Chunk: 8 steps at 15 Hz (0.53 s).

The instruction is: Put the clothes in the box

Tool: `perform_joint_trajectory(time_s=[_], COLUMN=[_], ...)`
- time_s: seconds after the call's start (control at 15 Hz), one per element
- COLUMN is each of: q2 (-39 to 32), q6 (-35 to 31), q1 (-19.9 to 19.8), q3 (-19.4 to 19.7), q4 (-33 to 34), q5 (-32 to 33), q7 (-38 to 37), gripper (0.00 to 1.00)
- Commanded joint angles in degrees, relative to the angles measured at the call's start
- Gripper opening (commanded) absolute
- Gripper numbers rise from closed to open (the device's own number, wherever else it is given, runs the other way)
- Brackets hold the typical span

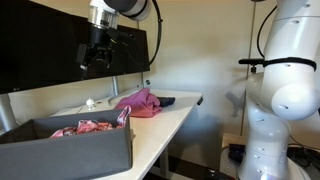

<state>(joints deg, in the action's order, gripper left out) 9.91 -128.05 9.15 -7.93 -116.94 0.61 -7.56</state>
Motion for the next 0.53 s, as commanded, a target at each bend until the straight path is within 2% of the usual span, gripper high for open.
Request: perform_joint_trajectory(time_s=[0.0, 0.47], q2=[3.5, 5.0], q6=[-2.6, -5.5], q1=[-2.9, -8.9], q3=[1.4, 6.2], q4=[-4.3, -8.8], q5=[1.0, 4.0], q7=[-1.4, -0.1], gripper=[1.00, 1.00])
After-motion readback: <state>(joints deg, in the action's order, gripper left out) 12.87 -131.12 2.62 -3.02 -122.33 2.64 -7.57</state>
